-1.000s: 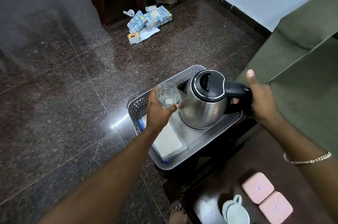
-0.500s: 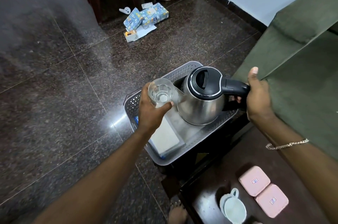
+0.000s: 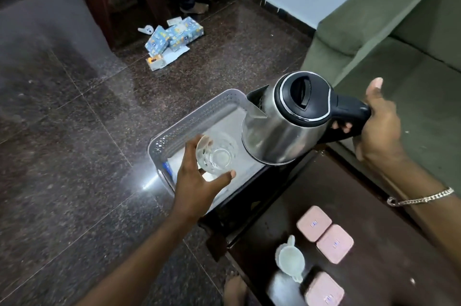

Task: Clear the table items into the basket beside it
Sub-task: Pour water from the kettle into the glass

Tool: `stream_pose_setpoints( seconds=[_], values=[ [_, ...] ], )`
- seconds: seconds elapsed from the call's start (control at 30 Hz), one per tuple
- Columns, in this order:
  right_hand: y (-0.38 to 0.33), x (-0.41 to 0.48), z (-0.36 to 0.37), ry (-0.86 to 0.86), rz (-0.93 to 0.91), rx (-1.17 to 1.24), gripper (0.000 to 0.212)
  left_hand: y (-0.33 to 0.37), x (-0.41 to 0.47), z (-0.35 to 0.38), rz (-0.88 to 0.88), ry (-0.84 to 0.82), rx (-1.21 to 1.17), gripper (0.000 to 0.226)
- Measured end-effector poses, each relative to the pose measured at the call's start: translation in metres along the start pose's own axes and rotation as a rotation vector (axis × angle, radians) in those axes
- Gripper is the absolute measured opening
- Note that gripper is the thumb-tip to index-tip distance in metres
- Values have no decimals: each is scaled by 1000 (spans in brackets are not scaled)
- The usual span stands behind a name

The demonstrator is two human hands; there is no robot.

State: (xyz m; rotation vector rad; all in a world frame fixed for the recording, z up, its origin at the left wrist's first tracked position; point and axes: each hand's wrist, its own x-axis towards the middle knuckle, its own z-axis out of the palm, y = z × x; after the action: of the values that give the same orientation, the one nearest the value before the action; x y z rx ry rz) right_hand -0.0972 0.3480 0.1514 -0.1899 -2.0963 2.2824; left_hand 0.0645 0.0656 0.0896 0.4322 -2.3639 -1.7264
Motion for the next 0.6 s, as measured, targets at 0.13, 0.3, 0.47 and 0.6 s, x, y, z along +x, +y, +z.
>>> stream_pose_setpoints(
  seconds=[0.13,0.3,0.47,0.6],
  values=[
    [-32,-9,-52,13,-31,-56,78,18,-25,37,37,-96,43,83],
    [-60,-23,-133,112,-60,-229,78,29,-67,102,95,-251,55,84],
    [-70,-44,-222,101,-80,-549,85,24,-122,172,16,-387,-13,82],
    [-73,-67,-276,18,-64,-715,87,8,-171,228,-33,-450,-28,82]
  ],
)
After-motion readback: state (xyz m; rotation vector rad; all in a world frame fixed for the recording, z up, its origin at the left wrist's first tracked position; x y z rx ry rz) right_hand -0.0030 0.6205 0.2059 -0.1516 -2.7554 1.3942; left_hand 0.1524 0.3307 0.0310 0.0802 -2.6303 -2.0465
